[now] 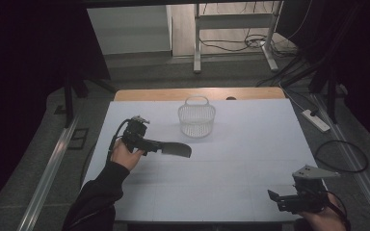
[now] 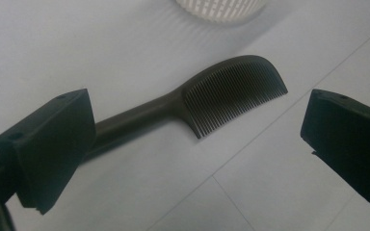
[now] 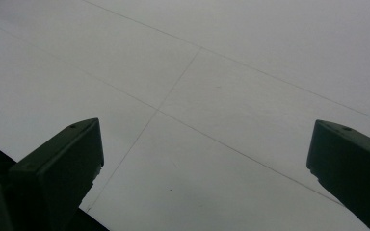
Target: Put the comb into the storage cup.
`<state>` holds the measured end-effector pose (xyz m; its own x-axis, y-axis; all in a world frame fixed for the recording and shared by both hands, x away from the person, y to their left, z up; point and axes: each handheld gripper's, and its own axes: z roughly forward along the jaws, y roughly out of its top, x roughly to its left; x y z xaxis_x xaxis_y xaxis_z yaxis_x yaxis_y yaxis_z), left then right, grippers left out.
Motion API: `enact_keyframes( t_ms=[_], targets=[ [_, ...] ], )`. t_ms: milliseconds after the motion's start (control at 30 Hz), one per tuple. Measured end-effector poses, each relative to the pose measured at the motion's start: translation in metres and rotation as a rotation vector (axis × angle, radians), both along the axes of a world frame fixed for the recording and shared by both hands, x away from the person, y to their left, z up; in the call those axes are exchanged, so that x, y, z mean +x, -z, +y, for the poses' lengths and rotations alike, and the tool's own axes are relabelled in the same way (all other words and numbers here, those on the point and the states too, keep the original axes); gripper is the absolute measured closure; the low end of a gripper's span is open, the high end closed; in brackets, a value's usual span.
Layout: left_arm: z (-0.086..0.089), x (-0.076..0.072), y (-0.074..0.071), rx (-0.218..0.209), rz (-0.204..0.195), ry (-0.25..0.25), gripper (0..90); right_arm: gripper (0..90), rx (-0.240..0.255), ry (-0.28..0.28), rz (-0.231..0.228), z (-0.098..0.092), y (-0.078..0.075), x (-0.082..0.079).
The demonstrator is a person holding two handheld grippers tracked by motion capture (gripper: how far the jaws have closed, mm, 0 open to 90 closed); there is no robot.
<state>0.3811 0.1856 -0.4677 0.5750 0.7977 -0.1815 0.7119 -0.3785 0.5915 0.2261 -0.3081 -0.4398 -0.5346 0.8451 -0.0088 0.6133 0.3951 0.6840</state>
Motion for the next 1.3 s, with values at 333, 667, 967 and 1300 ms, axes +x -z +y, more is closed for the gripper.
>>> enact_keyframes(
  t_ms=[333, 667, 967, 1300],
  targets=[
    [-0.003, 0.017, 0.002, 0.010, 0.007, -0.021, 0.0, 0.0, 0.002, 0.001, 0.003, 0.000, 0.000, 0.000],
    [-0.010, 0.031, 0.006, 0.042, 0.017, -0.023, 0.0, 0.0, 0.004, 0.001, 0.004, -0.001, 0.000, 0.000],
    [-0.014, 0.045, 0.011, 0.050, 0.034, -0.027, 0.0, 0.0, 0.004, 0.000, 0.005, -0.001, 0.000, 0.000],
    [-0.016, 0.047, 0.011, 0.103, 0.033, -0.036, 56.3, 1.1, 0.005, 0.003, -0.004, -0.001, 0.000, 0.000]
  ],
)
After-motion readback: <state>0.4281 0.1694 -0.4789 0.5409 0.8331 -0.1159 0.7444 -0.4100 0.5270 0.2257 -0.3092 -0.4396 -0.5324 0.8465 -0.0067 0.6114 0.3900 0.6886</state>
